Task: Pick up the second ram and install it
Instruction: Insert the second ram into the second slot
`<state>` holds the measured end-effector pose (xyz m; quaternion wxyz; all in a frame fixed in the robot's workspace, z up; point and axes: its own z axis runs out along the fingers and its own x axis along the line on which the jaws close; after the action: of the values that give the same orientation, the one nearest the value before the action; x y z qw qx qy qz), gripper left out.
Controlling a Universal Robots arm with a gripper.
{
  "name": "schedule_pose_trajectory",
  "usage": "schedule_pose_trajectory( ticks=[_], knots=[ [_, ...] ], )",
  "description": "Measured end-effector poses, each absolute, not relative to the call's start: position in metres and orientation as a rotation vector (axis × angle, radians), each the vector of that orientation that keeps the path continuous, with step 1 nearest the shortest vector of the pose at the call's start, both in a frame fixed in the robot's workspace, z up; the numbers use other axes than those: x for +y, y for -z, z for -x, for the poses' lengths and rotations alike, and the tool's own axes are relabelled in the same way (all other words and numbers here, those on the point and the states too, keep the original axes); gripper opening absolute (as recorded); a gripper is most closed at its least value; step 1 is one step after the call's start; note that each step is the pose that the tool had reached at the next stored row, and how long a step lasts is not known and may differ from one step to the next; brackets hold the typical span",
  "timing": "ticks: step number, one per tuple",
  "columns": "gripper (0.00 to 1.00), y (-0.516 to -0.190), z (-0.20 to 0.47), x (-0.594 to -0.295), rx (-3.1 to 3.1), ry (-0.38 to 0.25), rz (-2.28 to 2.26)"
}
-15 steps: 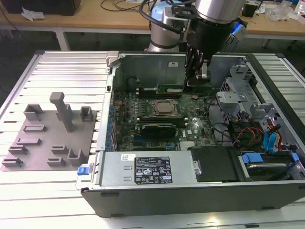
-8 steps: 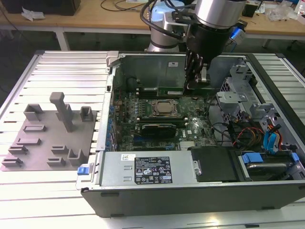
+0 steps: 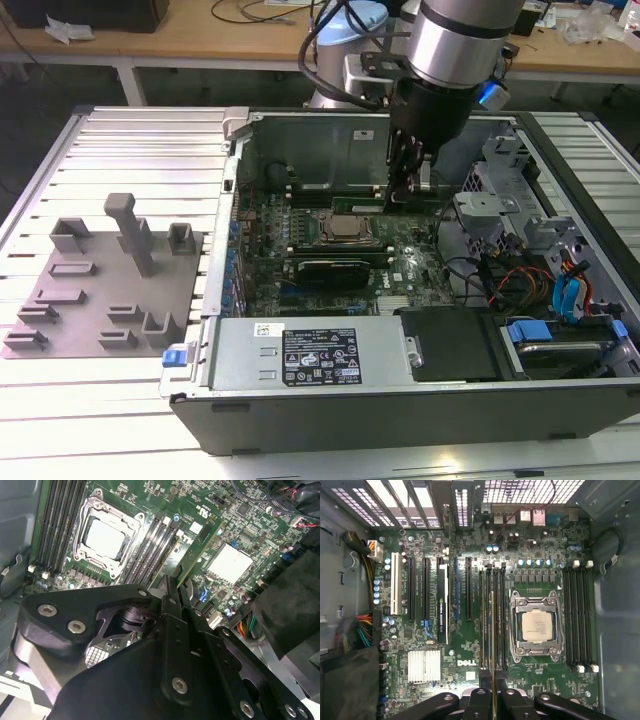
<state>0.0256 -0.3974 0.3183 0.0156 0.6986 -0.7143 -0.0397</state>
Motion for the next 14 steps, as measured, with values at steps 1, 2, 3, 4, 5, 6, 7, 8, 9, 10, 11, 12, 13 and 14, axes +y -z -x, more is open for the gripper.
schedule_pose_trajectory(
  ticks=[1, 2, 3, 4, 5, 6, 7, 8, 9, 10, 11, 12, 13, 14],
  knots=[
    [0.11, -0.317, -0.026, -0.397, -2.221, 0.123, -2.174],
    [0.11, -0.316, -0.026, -0.397, -2.221, 0.123, -2.174],
    [0.11, -0.314, -0.026, -0.397, -2.221, 0.123, -2.175],
    [0.11, -0.313, -0.026, -0.397, -2.22, 0.123, -2.175],
    [0.11, -0.311, -0.026, -0.397, -2.219, 0.123, -2.176],
    [0.11, -0.309, -0.026, -0.397, -2.219, 0.123, -2.176],
    [0.11, -0.307, -0.026, -0.397, -2.218, 0.123, -2.177],
    [0.11, -0.306, -0.026, -0.397, -2.218, 0.123, -2.177],
    [0.11, -0.305, -0.026, -0.397, -2.217, 0.123, -2.177],
    [0.11, -0.304, -0.026, -0.397, -2.217, 0.123, -2.178],
    [0.11, -0.302, -0.026, -0.397, -2.216, 0.123, -2.179],
    [0.11, -0.301, -0.026, -0.397, -2.214, 0.123, -2.181],
    [0.11, -0.299, -0.026, -0.397, -2.212, 0.123, -2.183],
    [0.11, -0.298, -0.026, -0.397, -2.21, 0.123, -2.185]
  ],
)
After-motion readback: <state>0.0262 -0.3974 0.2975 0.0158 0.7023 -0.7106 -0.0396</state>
